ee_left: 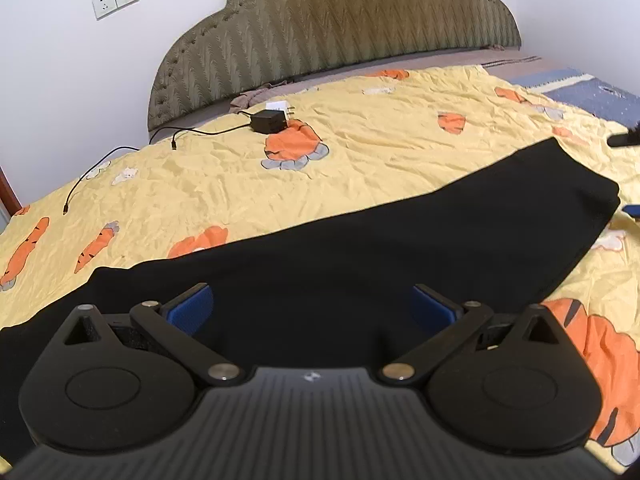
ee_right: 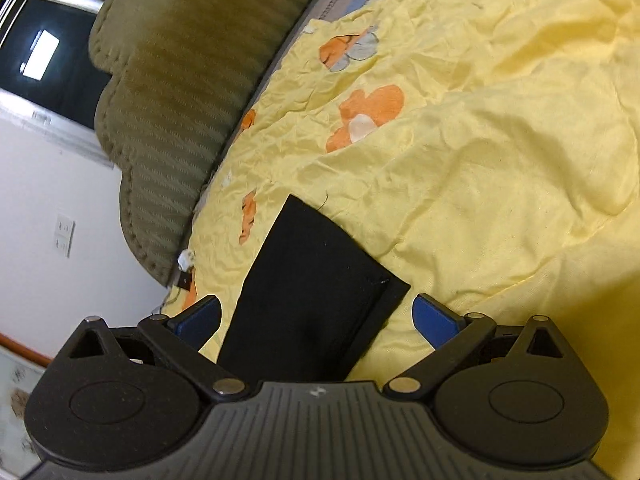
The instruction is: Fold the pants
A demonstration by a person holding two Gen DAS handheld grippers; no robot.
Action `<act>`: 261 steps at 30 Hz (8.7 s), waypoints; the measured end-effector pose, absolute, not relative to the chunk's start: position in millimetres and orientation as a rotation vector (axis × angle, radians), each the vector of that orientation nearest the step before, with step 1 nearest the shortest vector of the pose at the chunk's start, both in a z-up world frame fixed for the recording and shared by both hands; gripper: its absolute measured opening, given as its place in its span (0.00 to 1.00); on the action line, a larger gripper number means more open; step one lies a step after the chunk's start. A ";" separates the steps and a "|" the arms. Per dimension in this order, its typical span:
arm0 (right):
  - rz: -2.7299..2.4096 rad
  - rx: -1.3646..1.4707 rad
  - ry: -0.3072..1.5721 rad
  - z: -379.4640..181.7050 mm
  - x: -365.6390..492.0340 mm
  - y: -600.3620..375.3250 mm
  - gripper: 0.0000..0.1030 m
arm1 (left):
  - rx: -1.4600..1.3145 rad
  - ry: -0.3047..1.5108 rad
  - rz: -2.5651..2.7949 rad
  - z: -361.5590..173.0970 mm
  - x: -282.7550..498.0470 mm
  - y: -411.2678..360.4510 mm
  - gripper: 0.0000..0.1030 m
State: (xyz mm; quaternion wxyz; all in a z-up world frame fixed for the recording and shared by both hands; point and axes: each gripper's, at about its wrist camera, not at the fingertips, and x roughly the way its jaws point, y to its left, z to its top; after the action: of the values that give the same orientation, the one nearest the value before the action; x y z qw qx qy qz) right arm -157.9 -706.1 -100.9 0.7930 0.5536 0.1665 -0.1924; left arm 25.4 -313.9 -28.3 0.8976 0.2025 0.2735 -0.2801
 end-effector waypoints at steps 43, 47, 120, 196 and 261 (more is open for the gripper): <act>-0.552 0.936 0.393 -88.7 -129.6 -684.9 0.10 | 0.443 0.554 -0.512 -21.4 35.8 -290.7 1.00; -0.520 0.738 0.441 -61.4 -106.3 -656.2 0.09 | 0.426 0.564 -0.450 -19.0 47.6 -273.8 1.00; -0.064 0.098 0.710 -50.8 -10.5 -378.3 0.12 | 0.465 0.668 -0.486 -60.5 129.0 -301.9 1.00; 0.220 -1.089 0.333 -130.7 74.7 42.0 0.25 | 0.125 0.734 0.036 17.5 140.7 108.0 1.00; 0.239 -0.347 0.517 -66.7 52.7 -79.6 0.74 | -0.591 1.027 -0.372 -7.2 187.9 86.7 0.13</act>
State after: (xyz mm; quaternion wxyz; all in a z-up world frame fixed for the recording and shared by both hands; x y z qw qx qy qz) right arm 52.7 -79.6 -66.7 0.9449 -0.1701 0.2538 0.1175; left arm 187.9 86.7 -7.2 0.8132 -0.2770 0.4812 -0.1745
